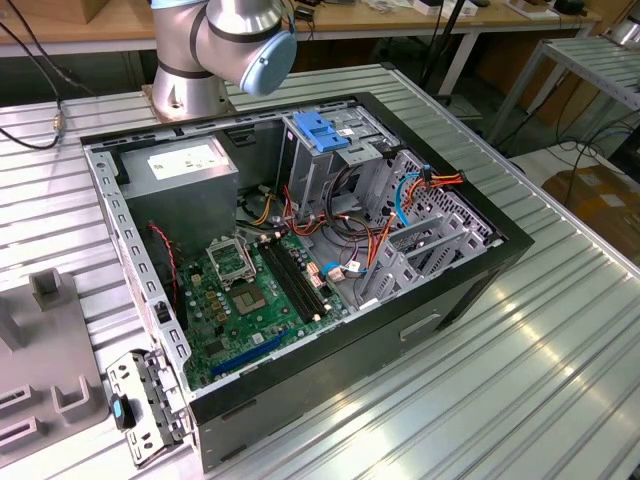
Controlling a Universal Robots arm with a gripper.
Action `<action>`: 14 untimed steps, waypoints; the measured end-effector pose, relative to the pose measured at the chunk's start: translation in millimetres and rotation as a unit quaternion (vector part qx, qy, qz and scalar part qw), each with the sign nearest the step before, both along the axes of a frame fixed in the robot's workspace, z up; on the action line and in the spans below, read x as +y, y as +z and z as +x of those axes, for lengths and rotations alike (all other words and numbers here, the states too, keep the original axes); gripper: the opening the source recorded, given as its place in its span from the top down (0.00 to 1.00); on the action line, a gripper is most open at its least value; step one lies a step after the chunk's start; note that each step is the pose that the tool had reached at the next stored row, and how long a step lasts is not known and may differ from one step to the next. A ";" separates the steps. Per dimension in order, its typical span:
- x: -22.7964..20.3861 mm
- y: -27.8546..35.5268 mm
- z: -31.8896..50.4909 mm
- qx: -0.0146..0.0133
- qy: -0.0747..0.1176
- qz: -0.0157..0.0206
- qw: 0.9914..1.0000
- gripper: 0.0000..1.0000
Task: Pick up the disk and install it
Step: 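Pick up the disk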
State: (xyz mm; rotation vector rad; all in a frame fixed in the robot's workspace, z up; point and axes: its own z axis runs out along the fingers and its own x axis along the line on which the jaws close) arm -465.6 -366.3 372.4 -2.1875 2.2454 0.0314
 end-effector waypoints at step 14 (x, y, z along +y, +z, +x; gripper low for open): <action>0.0 9.6 0.0 0.000 0.000 0.002 1.000 0.63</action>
